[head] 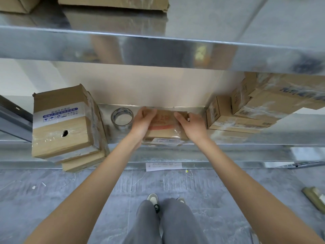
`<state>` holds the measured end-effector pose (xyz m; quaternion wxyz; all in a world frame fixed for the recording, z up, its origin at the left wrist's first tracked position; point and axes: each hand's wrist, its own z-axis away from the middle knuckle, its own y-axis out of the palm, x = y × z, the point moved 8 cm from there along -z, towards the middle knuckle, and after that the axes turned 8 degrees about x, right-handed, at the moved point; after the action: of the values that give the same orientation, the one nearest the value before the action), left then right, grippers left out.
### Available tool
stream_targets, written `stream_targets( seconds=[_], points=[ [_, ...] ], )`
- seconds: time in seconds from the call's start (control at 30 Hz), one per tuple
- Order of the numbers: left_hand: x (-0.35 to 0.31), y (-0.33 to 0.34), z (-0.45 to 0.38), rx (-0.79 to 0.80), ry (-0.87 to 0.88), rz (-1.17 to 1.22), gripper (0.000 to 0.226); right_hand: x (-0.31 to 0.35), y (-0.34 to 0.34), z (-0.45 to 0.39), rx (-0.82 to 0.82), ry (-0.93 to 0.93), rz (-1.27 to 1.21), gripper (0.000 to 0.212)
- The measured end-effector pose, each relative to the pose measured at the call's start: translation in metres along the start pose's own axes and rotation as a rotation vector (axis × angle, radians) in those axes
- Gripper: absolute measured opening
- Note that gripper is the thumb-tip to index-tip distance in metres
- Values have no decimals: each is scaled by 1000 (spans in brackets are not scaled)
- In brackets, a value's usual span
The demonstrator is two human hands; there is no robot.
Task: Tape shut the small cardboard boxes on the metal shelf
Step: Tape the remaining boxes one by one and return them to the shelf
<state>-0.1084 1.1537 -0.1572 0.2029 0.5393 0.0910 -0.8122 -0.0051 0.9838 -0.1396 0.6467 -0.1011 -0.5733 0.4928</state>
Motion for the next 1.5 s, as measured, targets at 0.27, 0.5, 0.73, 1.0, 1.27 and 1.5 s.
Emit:
stream_targets(
  seconds=[0.27,0.5,0.73,1.0,1.27,1.5],
  points=[
    [9,-9,-6,-77,22,-93,51,55,31,-1,-14,-253,506,69],
    [10,-7,-5,-88,16,-35,43,37,53,70,-49,-372,620,83],
    [8,-7,-11,-30,30,-53,5,29,46,86,-49,-455,483,69],
    [7,-7,-9,-28,-77,152,50,12,-5,40,-60,-332,-23,63],
    [15,-16,-10,-214,76,-241,16,13,16,-22,37,-26,61,58],
    [15,-10,-13,-232,144,-140,20,42,51,-13,33,-178,530,69]
  ],
)
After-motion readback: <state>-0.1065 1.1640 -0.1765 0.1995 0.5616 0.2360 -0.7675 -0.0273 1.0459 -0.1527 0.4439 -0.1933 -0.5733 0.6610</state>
